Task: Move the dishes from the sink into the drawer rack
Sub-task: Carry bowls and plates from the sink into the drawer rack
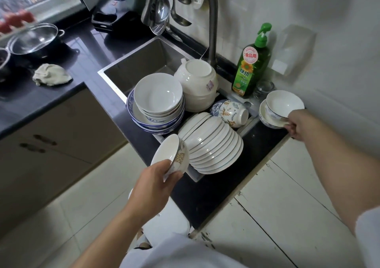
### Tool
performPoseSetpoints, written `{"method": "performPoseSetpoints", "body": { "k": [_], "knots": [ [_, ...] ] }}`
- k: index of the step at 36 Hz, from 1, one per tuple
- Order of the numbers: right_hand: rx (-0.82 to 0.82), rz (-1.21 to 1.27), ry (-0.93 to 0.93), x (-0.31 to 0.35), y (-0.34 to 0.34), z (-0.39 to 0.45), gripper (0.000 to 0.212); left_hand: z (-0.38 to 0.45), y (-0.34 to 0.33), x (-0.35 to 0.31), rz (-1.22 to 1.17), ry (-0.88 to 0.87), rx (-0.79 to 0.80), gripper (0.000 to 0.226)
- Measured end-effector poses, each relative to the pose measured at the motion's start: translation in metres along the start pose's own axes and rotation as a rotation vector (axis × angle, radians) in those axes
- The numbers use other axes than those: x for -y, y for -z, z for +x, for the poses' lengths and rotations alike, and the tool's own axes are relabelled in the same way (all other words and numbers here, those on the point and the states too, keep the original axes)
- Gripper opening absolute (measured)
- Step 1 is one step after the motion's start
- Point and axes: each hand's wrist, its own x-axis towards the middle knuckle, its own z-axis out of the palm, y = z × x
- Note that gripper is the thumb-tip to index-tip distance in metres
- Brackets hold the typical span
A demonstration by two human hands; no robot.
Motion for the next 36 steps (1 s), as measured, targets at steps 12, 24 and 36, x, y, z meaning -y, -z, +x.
{"method": "performPoseSetpoints", "body": {
  "k": [12, 24, 36],
  "knots": [
    [0.210, 0.664, 0.149, -0.119, 0.003, -0.211, 0.035, -0.009, 0.030, 0.023, -0.144, 0.031, -0.031, 0.037],
    [1.011, 0.414, 0.024, -0.137, -0.146, -0.352, 0.057, -0.103, 0.099, 0.127, -0.412, 0.272, -0.197, 0.036],
    [1.617, 0.170, 0.096, -0.183, -0.316, -0.491, 0.085, -0.258, 0.205, 0.289, -0.506, 0.543, -0.557, 0.012]
  ]
}}
